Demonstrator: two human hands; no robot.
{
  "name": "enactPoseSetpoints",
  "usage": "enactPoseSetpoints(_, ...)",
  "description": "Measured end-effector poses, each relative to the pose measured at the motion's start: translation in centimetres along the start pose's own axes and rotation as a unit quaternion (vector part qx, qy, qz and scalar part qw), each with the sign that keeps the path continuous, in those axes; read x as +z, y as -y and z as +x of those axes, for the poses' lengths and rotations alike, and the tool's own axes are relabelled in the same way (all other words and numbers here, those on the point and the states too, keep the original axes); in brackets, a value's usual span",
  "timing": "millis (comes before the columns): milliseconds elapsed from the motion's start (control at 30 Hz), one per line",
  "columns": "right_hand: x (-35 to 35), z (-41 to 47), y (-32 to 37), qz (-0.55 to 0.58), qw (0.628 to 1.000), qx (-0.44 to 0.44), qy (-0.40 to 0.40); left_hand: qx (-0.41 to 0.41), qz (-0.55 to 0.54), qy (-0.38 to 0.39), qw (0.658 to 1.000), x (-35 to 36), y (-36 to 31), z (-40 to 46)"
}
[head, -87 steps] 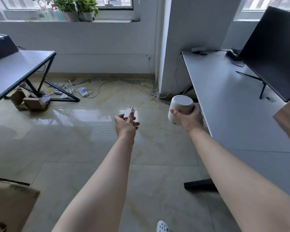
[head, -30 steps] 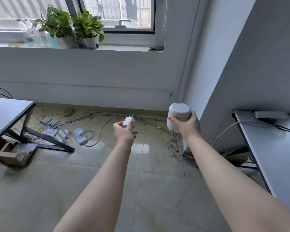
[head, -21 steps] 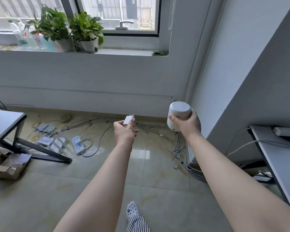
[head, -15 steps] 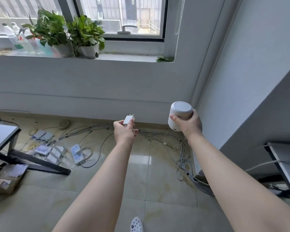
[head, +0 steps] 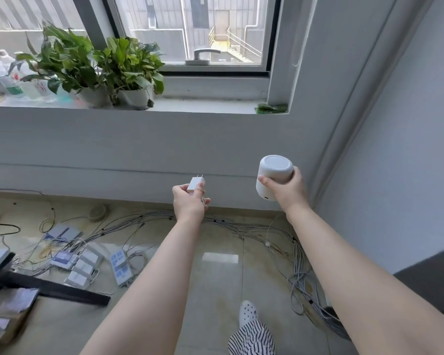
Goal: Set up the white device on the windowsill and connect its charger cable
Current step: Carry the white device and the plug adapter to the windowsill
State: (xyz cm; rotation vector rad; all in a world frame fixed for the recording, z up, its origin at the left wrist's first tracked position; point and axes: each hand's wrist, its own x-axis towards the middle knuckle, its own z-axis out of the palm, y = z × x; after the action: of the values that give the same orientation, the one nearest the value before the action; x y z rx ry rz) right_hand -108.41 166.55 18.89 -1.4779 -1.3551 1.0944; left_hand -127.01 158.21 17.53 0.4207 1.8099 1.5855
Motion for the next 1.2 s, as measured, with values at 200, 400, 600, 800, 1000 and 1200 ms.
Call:
enactPoseSetpoints(200,4.6,8.8,0.9,0.006,1.000,-0.004,0.020,0.005,-0.011,-0.008,1.000,3.3,-2.0,8.3)
enactPoseSetpoints(400,8.6,18.0,3.7,-0.005,0.999,-0.022,0.039,0.013,-0.020,-0.021,0.999,7.1,-5.5,16.6)
enactPoseSetpoints(600,12.9,24.8,6.0,-0.009,0.998,-0.029,0.051,0.015,-0.021,-0.037,0.999,9.4,-7.8,23.3)
enactPoseSetpoints(800,17.2,30.4,7.0,-0.007,0.998,-0.030,0.047,0.021,-0.022,-0.041,0.999,10.9,-9.6,30.0)
enactPoseSetpoints(1000,22.1,35.7,7.8,-0.013,0.999,-0.021,0.026,0.021,-0.010,-0.025,0.999,12.1,-11.3,37.7)
enactPoseSetpoints(1200,28.1,40.6,8.7,-0.015,1.000,0.010,-0.006,0.016,0.018,0.002,1.000,12.9,-12.9,46.2)
